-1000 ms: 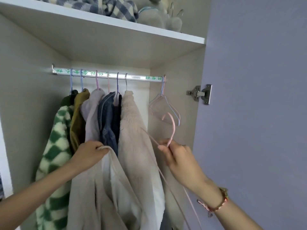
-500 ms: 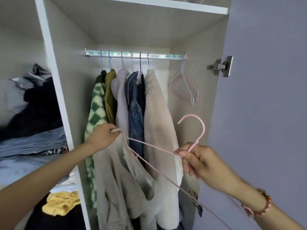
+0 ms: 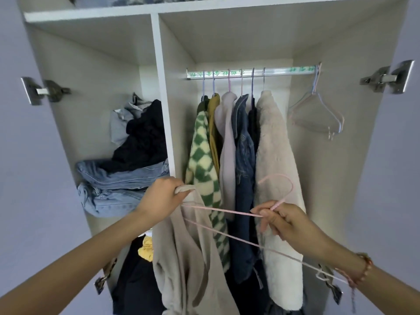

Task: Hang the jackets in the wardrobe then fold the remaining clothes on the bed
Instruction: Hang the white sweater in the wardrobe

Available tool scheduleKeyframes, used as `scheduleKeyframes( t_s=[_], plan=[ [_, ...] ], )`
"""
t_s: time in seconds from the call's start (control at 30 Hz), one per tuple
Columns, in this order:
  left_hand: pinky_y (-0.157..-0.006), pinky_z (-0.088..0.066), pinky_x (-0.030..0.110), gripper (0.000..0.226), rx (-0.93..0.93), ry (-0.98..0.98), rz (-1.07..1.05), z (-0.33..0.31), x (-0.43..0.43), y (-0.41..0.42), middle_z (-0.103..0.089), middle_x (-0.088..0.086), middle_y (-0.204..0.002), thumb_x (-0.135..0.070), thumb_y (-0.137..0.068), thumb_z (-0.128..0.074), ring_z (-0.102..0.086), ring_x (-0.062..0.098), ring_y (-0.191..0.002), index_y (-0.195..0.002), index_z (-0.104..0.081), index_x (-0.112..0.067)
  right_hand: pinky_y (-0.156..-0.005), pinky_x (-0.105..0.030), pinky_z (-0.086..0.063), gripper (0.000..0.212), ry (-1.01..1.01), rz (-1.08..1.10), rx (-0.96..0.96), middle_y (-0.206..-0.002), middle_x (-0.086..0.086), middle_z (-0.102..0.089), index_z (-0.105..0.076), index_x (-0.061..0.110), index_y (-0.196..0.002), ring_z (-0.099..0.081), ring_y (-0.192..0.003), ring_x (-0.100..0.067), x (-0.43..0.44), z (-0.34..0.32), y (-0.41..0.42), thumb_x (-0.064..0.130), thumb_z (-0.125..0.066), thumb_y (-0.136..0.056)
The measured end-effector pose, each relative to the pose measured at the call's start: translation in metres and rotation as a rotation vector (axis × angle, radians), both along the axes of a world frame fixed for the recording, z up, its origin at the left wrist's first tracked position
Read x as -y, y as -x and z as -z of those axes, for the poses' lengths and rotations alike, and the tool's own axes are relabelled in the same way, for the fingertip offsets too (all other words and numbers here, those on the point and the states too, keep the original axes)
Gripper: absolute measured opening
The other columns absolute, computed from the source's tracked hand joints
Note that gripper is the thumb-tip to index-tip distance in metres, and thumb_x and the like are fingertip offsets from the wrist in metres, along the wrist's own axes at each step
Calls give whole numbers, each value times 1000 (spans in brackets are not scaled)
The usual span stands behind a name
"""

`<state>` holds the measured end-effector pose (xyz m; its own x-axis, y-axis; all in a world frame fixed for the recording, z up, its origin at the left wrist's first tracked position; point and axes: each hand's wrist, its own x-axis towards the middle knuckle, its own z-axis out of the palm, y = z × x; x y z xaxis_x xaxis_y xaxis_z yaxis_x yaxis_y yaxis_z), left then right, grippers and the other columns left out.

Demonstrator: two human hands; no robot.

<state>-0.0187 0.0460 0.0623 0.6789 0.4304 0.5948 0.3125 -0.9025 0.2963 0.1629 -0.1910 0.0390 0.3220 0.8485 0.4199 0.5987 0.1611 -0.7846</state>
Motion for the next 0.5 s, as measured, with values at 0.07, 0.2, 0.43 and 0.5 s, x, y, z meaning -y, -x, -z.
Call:
scheduleKeyframes(
  t_s=[0.07, 0.2, 0.43, 0.5],
  plan=[
    [-52, -33, 33, 40, -23, -54, 28, -9, 7, 22, -42, -8, -55, -38, -86, -56, -43, 9, -53, -52, -40, -26, -72, -10, -40, 30, -27, 25, -22, -65, -1, -64, -66, 6, -74, -57, -66, -2, -16, 2, 0, 4, -45, -96],
    [-52, -38, 31, 54, 26, -78, -2, -17, 23, 56, -44, -9, -52, -59, -84, -38, -42, 6, -49, -51, -46, -18, -59, -11, -37, 26, -128, -104, -125, -51, 3, -52, -64, 1, -81, -45, -51, -1, -46, 5, 32, 10, -44, -94],
    [-47, -37, 15, 49, 27, 142, -121, -29, 23, 96, -46, -7, -36, -36, -92, -53, -44, 9, -37, -58, -64, -2, -49, -14, -30, 29, -220, -258, -336, -48, 4, -39, -65, -1, -77, -35, -46, -5, -77, 7, 90, 20, -46, -85],
    [-46, -35, 16, 48, 34, 155, -176, -33, 18, 117, -43, -3, -37, -36, -92, -53, -41, 10, -38, -58, -65, -4, -45, -11, -28, 27, -247, -188, -512, -45, 3, -35, -63, 0, -72, -32, -42, -4, -83, 8, 94, 18, -48, -86]
  ],
)
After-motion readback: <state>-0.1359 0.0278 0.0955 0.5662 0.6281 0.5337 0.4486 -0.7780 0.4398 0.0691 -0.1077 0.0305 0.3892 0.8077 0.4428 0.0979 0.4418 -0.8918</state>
